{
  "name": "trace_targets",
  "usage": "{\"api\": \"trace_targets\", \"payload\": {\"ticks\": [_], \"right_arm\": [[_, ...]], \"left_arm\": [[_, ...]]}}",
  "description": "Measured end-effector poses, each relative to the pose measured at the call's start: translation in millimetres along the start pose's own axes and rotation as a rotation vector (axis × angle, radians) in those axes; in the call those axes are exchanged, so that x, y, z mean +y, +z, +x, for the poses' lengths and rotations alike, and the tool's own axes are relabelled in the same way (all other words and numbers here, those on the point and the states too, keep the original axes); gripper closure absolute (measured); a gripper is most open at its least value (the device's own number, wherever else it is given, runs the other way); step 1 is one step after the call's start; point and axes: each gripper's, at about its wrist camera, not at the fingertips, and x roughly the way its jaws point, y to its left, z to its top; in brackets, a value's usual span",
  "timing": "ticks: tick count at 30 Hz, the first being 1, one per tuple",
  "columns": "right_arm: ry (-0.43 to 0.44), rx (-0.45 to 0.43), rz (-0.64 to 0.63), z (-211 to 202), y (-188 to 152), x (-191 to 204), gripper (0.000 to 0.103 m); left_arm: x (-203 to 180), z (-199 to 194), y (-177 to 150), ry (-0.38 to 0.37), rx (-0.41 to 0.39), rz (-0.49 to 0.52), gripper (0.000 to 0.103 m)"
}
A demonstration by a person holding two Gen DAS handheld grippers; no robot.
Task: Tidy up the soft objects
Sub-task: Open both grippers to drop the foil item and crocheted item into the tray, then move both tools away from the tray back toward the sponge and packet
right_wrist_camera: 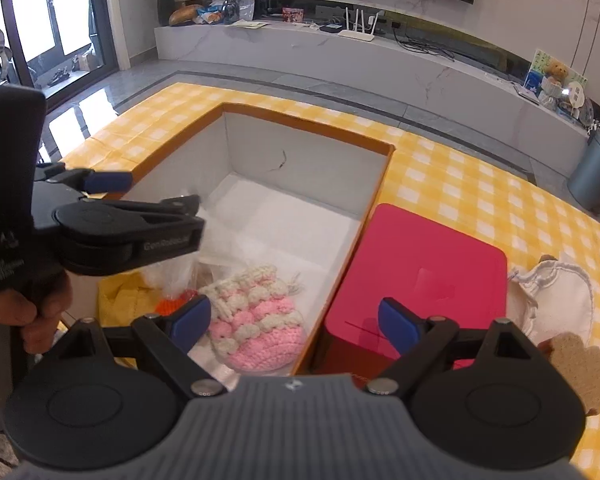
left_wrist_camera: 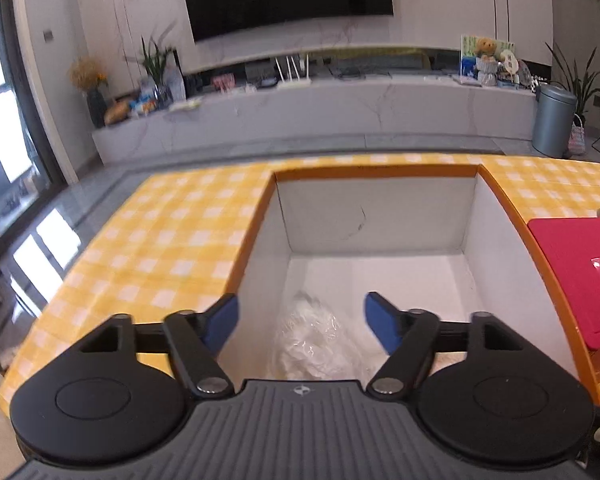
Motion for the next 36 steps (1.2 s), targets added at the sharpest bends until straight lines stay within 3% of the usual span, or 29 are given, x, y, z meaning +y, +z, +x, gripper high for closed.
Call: {"api": "trace_targets", "payload": {"ticks": [5, 6, 8, 10, 12, 16, 20, 26, 30, 36], "right_arm": [[0.003, -0.005, -0.024, -3.0, 3.3, 4.3, 0.015], [0.011, -0.007, -0.026, -4.6, 5.6, 4.3, 0.02], [0.035, -0.004, -0.023, -6.9, 12.5, 2.9, 0.043], [0.065, 0.036, -0.029, -4.1, 23.1, 3.8, 0.084], [0.085, 0.073, -0.052, 3.6, 34.7, 7.2, 0.103], [0.047, 0.133, -0.117, 29.0, 53.7, 23.0, 0.103], [0.032, 0.261, -0.078, 76.9, 67.4, 35.0, 0.103], [-0.052, 0.325, -0.121, 135.2, 63.8, 56.0, 0.103], [-0.096, 0.375, -0.15, 154.0, 58.8, 60.1, 0.103], [-0.094, 0.497, -0.202, 159.5, 34.0, 58.5, 0.103]], "left_arm": [[3.2, -2.7, -0.9, 0.0, 0.006, -0.018, 0.013], [7.7, -6.1, -0.9, -0.01, 0.006, -0.042, 0.013], [20.7, -16.1, 4.3, -0.03, -0.015, -0.102, 0.013], [35.7, -27.5, 6.4, -0.036, -0.04, -0.168, 0.013], [48.0, -34.4, 6.4, -0.018, -0.057, -0.205, 0.013], [59.5, -38.1, 3.6, 0.091, -0.065, -0.218, 0.013], [71.4, -26.7, 0.6, 0.055, -0.015, -0.276, 0.014], [72.0, -23.7, -3.5, 0.084, -0.004, -0.259, 0.015], [69.6, -25.6, -5.0, 0.067, -0.005, -0.264, 0.015], [73.6, -26.0, -6.1, 0.055, -0.001, -0.283, 0.015]]}}
